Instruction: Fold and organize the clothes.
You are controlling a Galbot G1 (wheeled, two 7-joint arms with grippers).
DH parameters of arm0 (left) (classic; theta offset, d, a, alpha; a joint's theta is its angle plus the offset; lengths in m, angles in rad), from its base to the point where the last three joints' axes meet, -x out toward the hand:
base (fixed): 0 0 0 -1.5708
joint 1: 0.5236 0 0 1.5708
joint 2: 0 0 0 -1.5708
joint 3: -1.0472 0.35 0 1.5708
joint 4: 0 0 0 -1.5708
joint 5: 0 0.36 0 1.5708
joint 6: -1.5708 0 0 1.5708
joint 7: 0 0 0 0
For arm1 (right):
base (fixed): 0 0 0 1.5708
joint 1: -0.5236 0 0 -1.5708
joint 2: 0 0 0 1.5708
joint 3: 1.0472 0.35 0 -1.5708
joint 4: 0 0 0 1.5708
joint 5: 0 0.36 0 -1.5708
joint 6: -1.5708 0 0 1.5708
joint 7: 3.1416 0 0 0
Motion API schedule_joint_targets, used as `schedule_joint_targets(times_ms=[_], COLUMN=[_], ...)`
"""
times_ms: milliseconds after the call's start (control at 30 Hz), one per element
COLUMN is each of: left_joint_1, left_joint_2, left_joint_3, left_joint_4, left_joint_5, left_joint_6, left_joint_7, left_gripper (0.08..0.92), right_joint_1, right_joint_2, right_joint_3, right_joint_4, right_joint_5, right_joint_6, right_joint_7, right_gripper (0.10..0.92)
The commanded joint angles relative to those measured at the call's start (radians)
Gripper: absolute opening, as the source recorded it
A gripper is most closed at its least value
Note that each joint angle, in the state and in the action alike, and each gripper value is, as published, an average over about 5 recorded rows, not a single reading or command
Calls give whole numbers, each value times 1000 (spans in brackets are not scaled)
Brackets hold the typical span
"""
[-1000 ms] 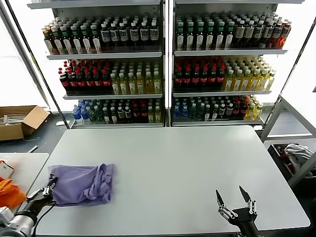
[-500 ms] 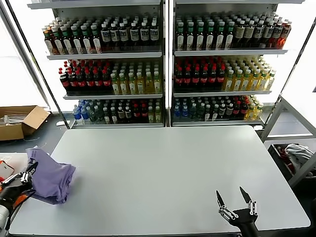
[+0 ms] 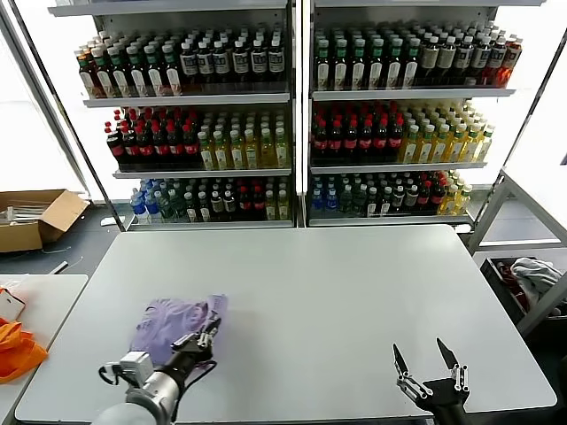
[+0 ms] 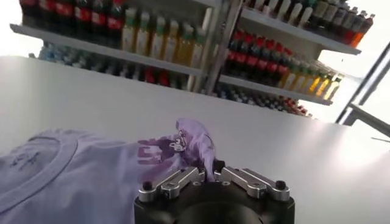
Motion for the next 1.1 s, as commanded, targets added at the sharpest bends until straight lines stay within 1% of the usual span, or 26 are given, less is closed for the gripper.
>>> schedule_joint_targets(times_ms=[33, 133, 200, 267, 367, 433, 567, 667, 767, 867, 933, 1033, 1100], left_joint_1=[-314, -321, -317, -307, -275, -244, -179, -133, -103, -79, -63, -41, -29], left_joint_2=[-166, -178, -175, -166, -142, -116, -47, 3, 35, 43, 40, 23, 3], left_joint_3=[370, 361, 345, 321, 279, 241, 143, 63, -4, -36, -43, -37, -28], left_joint_4=[199, 191, 166, 128, 67, 33, -16, -49, -74, -92, -103, -113, -115], left_joint_5=[-221, -280, -335, -403, -464, -473, -456, -425, -406, -389, -373, -361, -356], left_joint_6=[-6, -70, -83, -91, -104, -111, -112, -111, -113, -117, -120, -125, -128], left_joint_7=[-194, -176, -167, -149, -85, -37, 27, 51, 60, 61, 63, 67, 72], left_gripper=[130, 142, 179, 238, 325, 377, 489, 567, 654, 741, 787, 817, 821], right_joint_1=[2, 30, 56, 93, 171, 232, 376, 498, 605, 677, 699, 714, 715], right_joint_2=[-5, -30, -50, -73, -99, -108, -89, -49, -3, 37, 51, 59, 59], right_joint_3=[-35, -74, -108, -150, -210, -255, -378, -479, -573, -632, -652, -659, -653], right_joint_4=[18, 23, 31, 37, 22, -11, -108, -176, -261, -342, -369, -399, -422], right_joint_5=[-24, -6, 27, 82, 176, 230, 304, 342, 348, 347, 349, 352, 352], right_joint_6=[-71, -128, -177, -237, -312, -348, -407, -445, -465, -479, -488, -494, -494], right_joint_7=[12, 29, 50, 80, 126, 156, 220, 256, 282, 322, 338, 341, 342], right_gripper=[823, 823, 823, 823, 823, 823, 823, 823, 823, 823, 823, 823, 823])
